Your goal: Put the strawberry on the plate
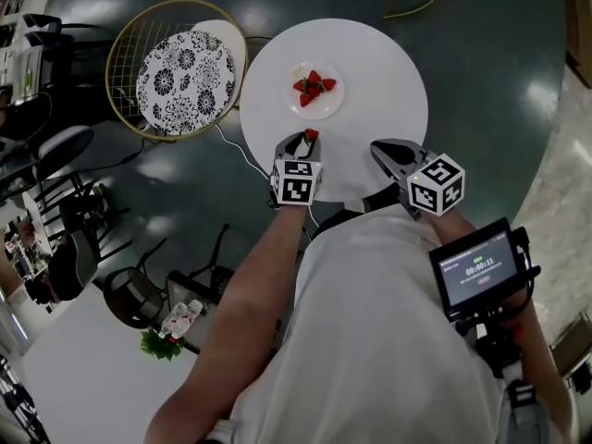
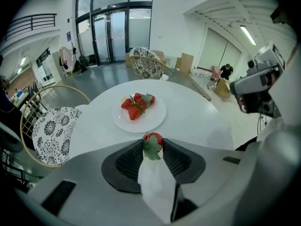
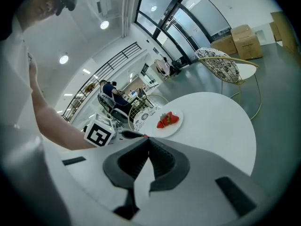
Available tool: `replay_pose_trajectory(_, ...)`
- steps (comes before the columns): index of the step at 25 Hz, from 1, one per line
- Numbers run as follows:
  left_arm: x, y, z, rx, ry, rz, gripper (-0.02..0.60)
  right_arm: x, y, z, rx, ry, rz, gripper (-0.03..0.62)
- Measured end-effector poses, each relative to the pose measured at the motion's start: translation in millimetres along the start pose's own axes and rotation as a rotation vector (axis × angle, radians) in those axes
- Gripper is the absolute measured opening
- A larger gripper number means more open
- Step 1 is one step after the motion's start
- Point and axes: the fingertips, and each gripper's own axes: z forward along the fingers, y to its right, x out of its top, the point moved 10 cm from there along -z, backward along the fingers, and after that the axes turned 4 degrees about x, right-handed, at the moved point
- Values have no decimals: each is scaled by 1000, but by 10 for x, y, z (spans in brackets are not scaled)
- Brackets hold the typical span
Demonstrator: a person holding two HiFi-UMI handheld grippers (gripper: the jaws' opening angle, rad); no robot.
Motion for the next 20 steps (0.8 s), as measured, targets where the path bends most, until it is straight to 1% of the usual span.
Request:
replay_pose_trajectory(4, 113, -27, -91, 11, 58, -39, 140, 53, -14, 61, 13, 5, -16, 6)
replay_pose_trajectory(7, 187, -16, -141, 11, 83, -62, 140, 69, -16, 84, 24, 7, -21, 6)
replay_pose_trajectory(13, 350, 36, -174, -20, 129, -91, 140, 40, -24, 65, 23, 4, -18, 6)
replay_pose_trajectory(16, 427, 20, -136, -29, 138, -101, 140, 51, -16, 72, 20, 9, -16, 6)
replay_pose_trajectory(20, 462, 0, -49, -32, 122, -102, 140, 35, -12, 68, 12, 10, -6, 6)
